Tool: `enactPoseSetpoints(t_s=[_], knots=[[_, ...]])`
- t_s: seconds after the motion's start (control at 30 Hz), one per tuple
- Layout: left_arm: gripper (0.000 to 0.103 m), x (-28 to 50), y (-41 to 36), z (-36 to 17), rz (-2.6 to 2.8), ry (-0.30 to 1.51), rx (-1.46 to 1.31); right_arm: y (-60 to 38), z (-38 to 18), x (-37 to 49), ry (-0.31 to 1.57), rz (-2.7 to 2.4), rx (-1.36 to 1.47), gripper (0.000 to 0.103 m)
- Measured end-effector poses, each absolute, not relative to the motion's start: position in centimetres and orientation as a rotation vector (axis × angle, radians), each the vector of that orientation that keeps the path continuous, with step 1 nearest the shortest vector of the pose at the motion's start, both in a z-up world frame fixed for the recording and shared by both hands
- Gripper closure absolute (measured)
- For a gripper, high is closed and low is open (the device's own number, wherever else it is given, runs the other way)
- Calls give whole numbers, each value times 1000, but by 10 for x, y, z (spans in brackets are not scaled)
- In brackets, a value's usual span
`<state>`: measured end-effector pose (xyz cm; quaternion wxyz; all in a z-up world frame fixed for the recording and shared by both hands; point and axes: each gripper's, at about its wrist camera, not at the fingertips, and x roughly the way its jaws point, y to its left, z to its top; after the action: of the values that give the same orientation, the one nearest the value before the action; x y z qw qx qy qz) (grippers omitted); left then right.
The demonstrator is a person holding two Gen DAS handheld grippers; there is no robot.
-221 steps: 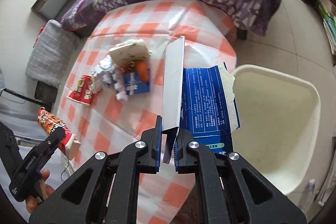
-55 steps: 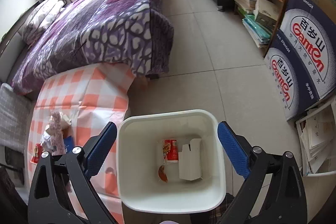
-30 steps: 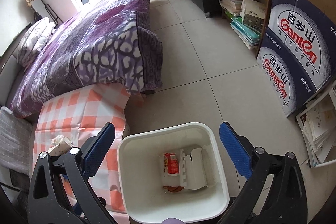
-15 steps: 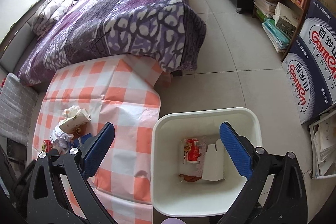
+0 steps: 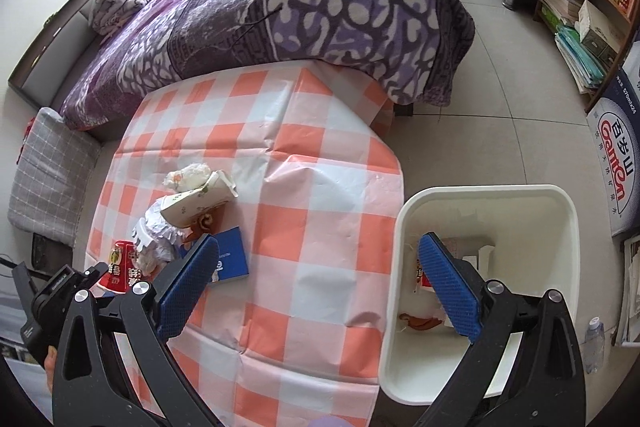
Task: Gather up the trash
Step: 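Grasp the red snack bag with the left gripper and lift it, then grasp the white foam strip with the right gripper while the left holds the bag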
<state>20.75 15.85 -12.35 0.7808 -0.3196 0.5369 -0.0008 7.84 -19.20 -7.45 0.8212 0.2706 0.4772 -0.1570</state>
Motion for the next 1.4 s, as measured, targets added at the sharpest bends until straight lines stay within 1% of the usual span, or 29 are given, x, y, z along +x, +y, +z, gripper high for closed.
enactPoseSetpoints(t_s=[0.03, 0.1, 0.27, 0.33, 0.37, 0.43, 0.53, 0.6, 0.63, 0.7, 0.77, 0.8, 0.87, 0.93, 1.0, 1.17, 1.27, 1.33, 1.4], knots=[[58, 210, 160, -130, -12, 1170, -721, -188, -75, 81, 1019, -329, 575, 7], [65, 215, 162, -140, -30, 1182, -763, -183, -78, 85, 1027, -326, 575, 7], [75, 215, 170, -146, -33, 1176, -791, -171, -88, 96, 1059, -315, 565, 7], [75, 215, 171, -142, -47, 1196, -762, -166, -91, 98, 1070, -309, 558, 7], [71, 214, 172, -138, -52, 1201, -744, -164, -91, 98, 1073, -305, 560, 7], [68, 212, 173, -124, -50, 1191, -680, -160, -92, 98, 1078, -288, 567, 7], [52, 212, 169, -97, -89, 1129, -545, -156, -91, 99, 1082, -273, 565, 7], [24, 215, 161, -85, -76, 1113, -398, -155, -91, 101, 1086, -265, 567, 7], [20, 219, 155, -85, -68, 1124, -309, -154, -91, 102, 1087, -263, 570, 7], [19, 234, 136, -96, -69, 1203, -46, -153, -92, 104, 1087, -258, 571, 7], [19, 242, 126, -111, -42, 1241, 153, -150, -93, 107, 1091, -253, 555, 7], [19, 247, 122, -117, -51, 1256, 211, -147, -94, 110, 1094, -247, 542, 7], [19, 253, 126, -131, -80, 1291, 240, -143, -96, 114, 1101, -236, 531, 7], [20, 258, 130, -141, -81, 1300, 243, -138, -100, 118, 1110, -209, 545, 7], [43, 258, 136, -152, -129, 1325, 199, -133, -103, 123, 1118, -160, 575, 7], [62, 242, 173, -148, -129, 1300, -13, -116, -102, 127, 1093, -80, 561, 7], [63, 226, 206, -125, -26, 1269, -210, -93, -92, 129, 1034, -45, 429, 7], [63, 208, 219, -99, -9, 1208, -337, -76, -87, 131, 995, -11, 330, 7], [63, 186, 224, -70, 5, 1140, -406, -57, -83, 135, 961, 10, 220, 8]])
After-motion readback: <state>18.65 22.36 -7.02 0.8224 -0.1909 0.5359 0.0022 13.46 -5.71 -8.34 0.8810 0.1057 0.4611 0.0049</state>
